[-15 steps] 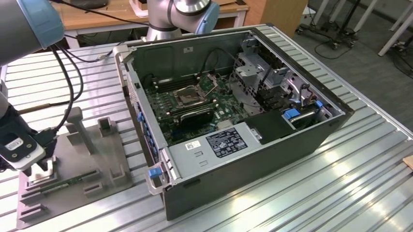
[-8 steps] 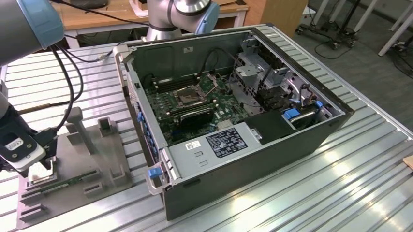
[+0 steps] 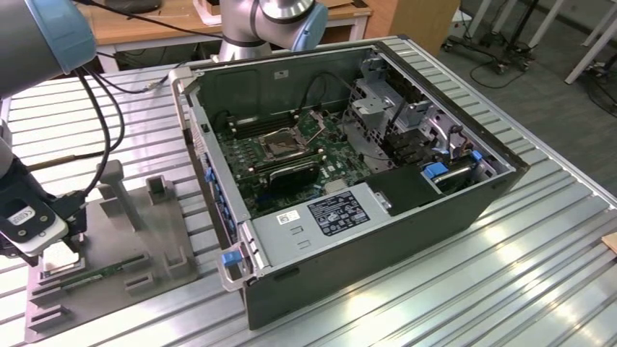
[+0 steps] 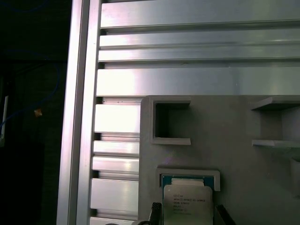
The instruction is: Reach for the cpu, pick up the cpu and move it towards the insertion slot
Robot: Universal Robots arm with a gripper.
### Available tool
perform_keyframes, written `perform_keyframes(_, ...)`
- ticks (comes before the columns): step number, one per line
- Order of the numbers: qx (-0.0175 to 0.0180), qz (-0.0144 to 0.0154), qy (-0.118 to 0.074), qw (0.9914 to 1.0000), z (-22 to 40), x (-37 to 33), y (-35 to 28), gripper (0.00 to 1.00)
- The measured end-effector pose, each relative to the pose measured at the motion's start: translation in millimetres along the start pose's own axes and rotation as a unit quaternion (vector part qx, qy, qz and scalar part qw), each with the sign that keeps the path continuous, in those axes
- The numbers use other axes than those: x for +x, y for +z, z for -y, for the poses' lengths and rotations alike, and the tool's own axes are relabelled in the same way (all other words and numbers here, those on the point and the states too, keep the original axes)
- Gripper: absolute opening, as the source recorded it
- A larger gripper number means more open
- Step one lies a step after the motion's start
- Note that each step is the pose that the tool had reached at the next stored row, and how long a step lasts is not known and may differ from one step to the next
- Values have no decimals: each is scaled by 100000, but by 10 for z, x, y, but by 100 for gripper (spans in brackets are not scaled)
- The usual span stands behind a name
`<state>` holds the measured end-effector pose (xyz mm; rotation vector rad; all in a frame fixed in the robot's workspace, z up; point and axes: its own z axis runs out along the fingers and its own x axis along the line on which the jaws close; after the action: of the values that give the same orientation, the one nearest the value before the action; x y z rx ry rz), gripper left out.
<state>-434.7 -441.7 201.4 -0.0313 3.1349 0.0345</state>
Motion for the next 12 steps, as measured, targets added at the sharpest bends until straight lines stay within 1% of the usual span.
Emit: perform_keyframes(12,1,-2,0,100000,1,0,19,55)
